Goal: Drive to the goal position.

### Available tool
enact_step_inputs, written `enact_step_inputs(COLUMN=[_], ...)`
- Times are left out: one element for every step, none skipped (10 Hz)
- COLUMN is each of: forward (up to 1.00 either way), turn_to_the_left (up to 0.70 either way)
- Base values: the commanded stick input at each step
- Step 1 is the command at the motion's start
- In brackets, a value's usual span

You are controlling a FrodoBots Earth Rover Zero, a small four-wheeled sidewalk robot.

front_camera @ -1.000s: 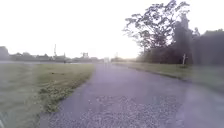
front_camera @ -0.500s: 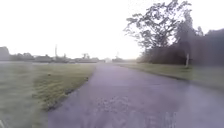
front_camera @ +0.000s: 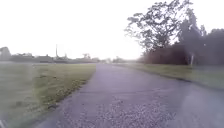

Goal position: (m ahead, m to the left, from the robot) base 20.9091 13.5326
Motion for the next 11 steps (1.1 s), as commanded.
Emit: enact_step_inputs(forward=[0.70, 0.70, 0.70, 0.70, 0.70, 0.70, 0.70, 0.70, 0.70, 0.70, 0.70], turn_to_the_left=[0.00, 0.00, 0.00, 0.00, 0.00, 0.00, 0.00, 0.00, 0.00, 0.00, 0.00])
